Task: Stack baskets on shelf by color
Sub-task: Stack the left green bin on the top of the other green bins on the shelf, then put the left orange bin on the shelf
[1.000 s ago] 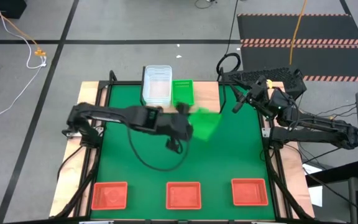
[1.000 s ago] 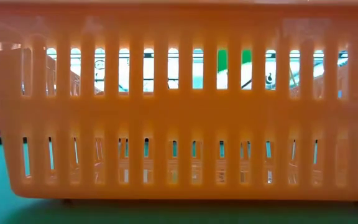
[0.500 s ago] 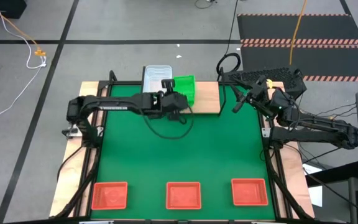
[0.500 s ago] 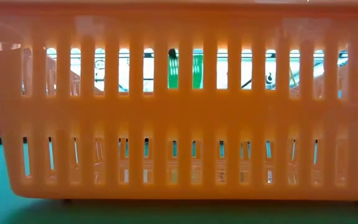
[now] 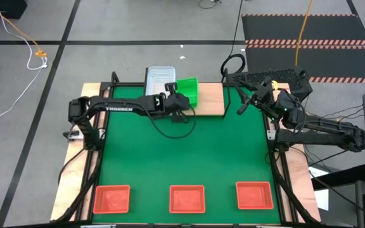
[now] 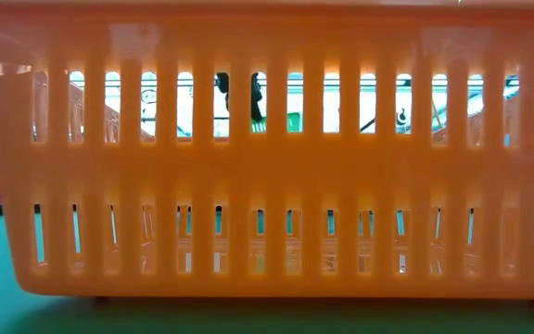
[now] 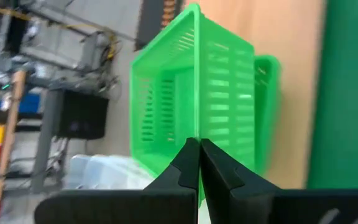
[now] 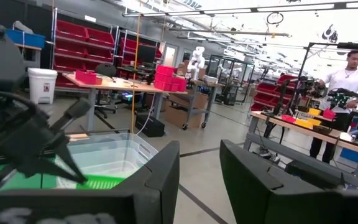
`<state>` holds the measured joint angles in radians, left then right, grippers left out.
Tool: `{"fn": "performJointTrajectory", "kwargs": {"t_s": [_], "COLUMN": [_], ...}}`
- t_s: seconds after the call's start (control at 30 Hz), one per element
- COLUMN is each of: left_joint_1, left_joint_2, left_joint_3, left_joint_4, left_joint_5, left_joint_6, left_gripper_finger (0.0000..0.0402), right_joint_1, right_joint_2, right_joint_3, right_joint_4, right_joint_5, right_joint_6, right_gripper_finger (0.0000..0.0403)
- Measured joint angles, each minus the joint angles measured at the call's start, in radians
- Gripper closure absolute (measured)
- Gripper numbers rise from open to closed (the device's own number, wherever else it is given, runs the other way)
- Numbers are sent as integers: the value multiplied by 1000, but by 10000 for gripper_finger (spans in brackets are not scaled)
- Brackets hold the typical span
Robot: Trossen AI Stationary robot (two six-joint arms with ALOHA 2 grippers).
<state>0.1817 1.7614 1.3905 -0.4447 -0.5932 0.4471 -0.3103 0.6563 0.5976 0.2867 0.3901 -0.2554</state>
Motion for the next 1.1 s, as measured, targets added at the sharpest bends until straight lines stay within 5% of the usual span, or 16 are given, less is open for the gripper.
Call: {"fn": "performJointTrajectory", "kwargs": {"t_s": [0.2,0.63,0.9,1.1], "left_joint_1": [-19,-6,-27,-75], "left_joint_2": [0,0,1,22], "left_joint_3": [-4,-4,-4,-5], "left_joint_4": [-5,-2,-2,1], "left_joint_5": [34,22,103,169], "left_joint_6": [27,-38,-251,-273], "left_gripper_finger": [385,249,240,257], "right_joint_1": [0,0,0,0], "right_joint_2": [0,0,0,0], "right_joint_3": [0,0,0,0], "right_joint_4": [0,0,0,0], "right_joint_5": [0,0,0,0], "right_joint_6": [5,5,1,1], "right_gripper_finger": [291,291,291,291]}}
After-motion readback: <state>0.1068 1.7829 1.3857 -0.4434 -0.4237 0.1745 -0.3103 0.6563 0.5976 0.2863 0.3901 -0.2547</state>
